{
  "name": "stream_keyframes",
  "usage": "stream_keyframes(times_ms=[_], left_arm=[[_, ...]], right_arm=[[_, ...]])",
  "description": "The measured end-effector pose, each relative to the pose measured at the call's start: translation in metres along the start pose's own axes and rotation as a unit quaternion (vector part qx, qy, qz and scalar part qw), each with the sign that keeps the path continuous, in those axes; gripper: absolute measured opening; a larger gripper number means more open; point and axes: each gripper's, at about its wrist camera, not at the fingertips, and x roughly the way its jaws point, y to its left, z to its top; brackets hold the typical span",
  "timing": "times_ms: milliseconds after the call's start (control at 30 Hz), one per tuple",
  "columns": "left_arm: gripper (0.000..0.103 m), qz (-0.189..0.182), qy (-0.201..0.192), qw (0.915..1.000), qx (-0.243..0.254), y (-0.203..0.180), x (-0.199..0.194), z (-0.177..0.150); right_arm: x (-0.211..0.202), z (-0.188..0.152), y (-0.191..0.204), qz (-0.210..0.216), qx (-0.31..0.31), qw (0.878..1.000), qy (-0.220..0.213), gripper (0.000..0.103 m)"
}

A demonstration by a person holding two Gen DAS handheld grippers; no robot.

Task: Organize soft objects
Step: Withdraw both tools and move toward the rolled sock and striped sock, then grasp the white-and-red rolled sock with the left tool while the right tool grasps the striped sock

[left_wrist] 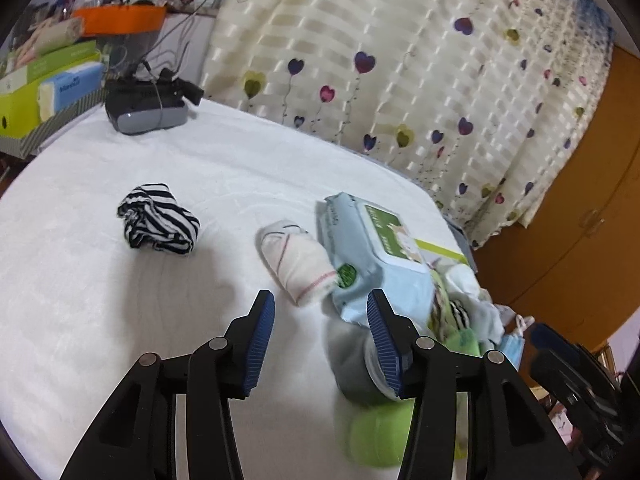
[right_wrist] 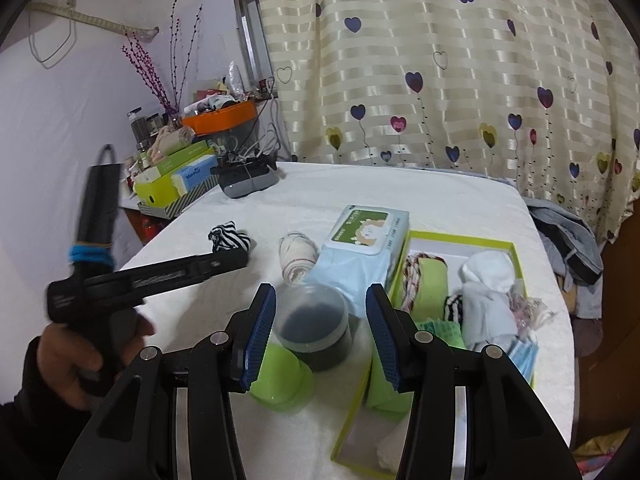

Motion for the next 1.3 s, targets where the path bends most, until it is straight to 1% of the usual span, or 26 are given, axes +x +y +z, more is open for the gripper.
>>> stream_keyframes(times_ms=[167,267,300,333,367,500,667,800,867,933,1033,1200,1300], left_arm=[[0.047,-0.002,0.027,0.9994,-0.023,0.009,0.037,0.013],[0.048,0.004,0.034,0.9987,-0.037,0.014,0.053,0.018],[0.049,0.003,0.035,0.9985,-0.041,0.015,0.057,0.019],[0.052,0.001,0.035,0.9984,-0.043,0.015,0.059,0.021],[0.053,0.001,0.036,0.9983,-0.045,0.015,0.062,0.022],[0.053,0.01,0.041,0.9982,-0.042,0.012,0.075,0.026],[0.053,0.022,0.056,0.9968,-0.052,0.015,0.095,0.026],[0.053,0.014,0.063,0.9962,-0.058,0.014,0.105,0.024],[0.052,0.018,0.06,0.9969,-0.048,0.012,0.105,0.024],[0.047,0.021,0.057,0.9975,-0.037,0.009,0.102,0.024],[0.045,0.031,0.047,0.9982,-0.022,0.006,0.091,0.021],[0.044,0.044,0.015,0.9989,-0.003,0.004,0.055,0.017],[0.044,0.052,-0.002,0.9986,-0.003,0.007,0.029,0.014]], right_arm=[[0.006,0.003,-0.004,0.007,0.001,1.0,-0.001,0.048],[0.009,0.005,-0.009,0.005,0.005,1.0,0.0,0.048],[0.009,0.005,-0.01,0.004,0.006,1.0,-0.001,0.048],[0.009,0.005,-0.012,0.004,0.007,1.0,-0.001,0.048],[0.01,0.006,-0.013,0.003,0.008,1.0,-0.002,0.048],[0.01,0.007,-0.017,0.005,0.012,1.0,-0.006,0.048],[0.011,0.007,-0.018,0.009,0.009,1.0,-0.006,0.048],[0.01,0.007,-0.02,0.007,0.01,1.0,-0.005,0.048],[0.01,0.007,-0.021,0.005,0.012,1.0,-0.004,0.048],[0.01,0.008,-0.021,0.002,0.012,1.0,-0.003,0.048],[0.009,0.009,-0.02,-0.001,0.012,1.0,-0.003,0.048],[0.01,0.011,-0.015,-0.001,0.007,1.0,-0.003,0.048],[0.013,0.013,-0.008,0.0,0.001,1.0,0.0,0.048]])
